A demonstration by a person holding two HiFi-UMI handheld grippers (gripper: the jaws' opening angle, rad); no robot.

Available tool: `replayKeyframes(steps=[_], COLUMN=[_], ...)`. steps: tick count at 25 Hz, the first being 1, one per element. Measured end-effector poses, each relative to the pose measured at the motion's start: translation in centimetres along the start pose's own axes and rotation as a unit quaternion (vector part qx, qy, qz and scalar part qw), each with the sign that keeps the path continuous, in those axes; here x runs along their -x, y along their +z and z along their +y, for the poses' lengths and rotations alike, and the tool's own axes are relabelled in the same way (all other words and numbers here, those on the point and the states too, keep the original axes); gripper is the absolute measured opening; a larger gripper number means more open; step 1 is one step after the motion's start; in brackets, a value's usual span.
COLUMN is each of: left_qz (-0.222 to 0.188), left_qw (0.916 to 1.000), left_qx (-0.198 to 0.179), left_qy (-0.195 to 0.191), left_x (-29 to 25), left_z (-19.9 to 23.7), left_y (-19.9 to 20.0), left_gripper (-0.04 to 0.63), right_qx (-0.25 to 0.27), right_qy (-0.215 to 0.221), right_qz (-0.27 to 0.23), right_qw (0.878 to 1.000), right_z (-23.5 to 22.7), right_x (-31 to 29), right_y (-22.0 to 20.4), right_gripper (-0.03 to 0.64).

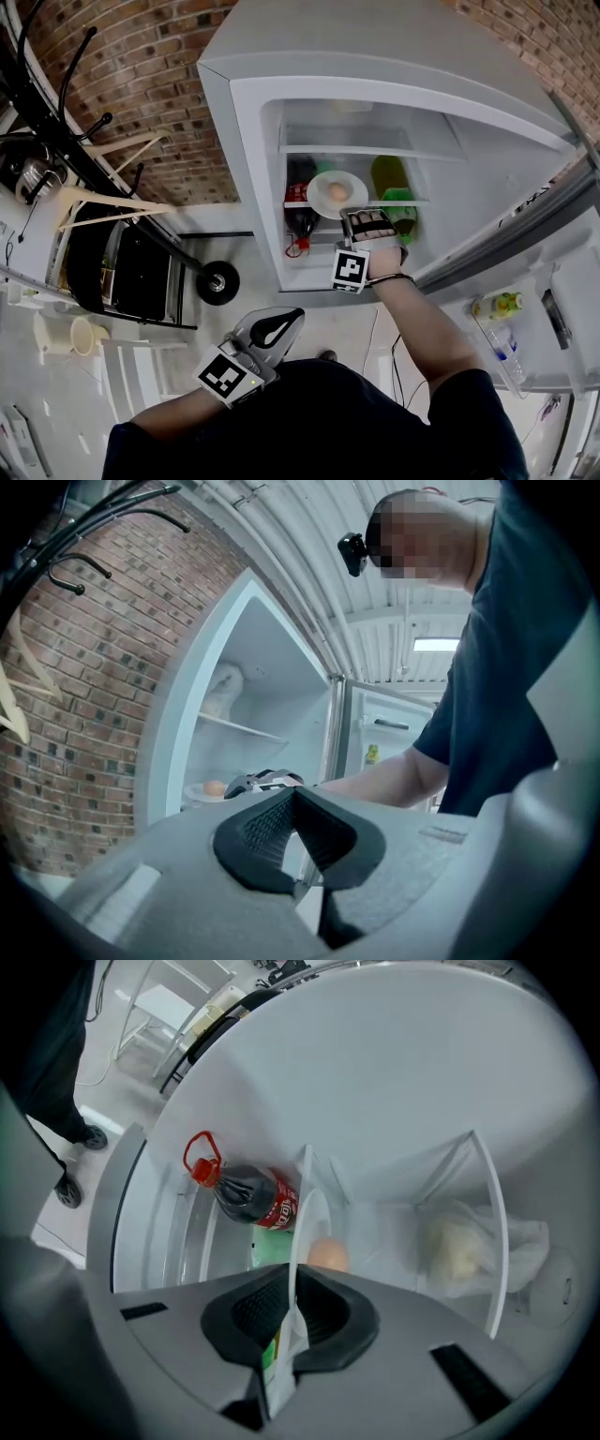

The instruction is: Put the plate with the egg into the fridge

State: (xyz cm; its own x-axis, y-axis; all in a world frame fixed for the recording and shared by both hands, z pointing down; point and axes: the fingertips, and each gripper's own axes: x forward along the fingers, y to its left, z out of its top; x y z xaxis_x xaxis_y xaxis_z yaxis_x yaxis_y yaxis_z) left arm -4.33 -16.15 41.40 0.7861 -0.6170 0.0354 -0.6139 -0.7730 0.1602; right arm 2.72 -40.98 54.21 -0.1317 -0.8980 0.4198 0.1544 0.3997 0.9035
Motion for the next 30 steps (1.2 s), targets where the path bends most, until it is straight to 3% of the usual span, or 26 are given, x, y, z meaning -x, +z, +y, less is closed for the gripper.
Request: replayKeyframes(steps=[15, 19, 23, 30], left_qz=[-0.006, -0.004, -0.004, -0.009], left_qw=[1.0, 1.0, 1.0, 0.9997], left_qx=[0.007, -0.001, 0.0, -0.011], left_qy=[0.003, 0.0, -0.004, -0.019], left_x=[0.5, 0.4, 0.7, 0.8], left_z=[0.2, 0.0, -0.1, -0.8], left_y=[0.2, 0.2, 0.4, 0.9], left_gripper=[-0.005, -0.005, -0.004, -0.005], right_qx=[0.0, 0.003, -0.011, -0.065], right_qy=[0.05, 0.034, 0.014, 0.016], right_qz=[0.011, 0.011, 0.004, -0.003], right_qw=[0.999, 0.999, 1.0, 0.998], right_z=[0.0, -0.2, -0.5, 0.2], right_x=[-2.8, -2.7, -2.0, 3.1], right_y=[0.0, -0.1, 0.0, -0.4], right_gripper=[0.048, 0.052, 0.129, 0.143])
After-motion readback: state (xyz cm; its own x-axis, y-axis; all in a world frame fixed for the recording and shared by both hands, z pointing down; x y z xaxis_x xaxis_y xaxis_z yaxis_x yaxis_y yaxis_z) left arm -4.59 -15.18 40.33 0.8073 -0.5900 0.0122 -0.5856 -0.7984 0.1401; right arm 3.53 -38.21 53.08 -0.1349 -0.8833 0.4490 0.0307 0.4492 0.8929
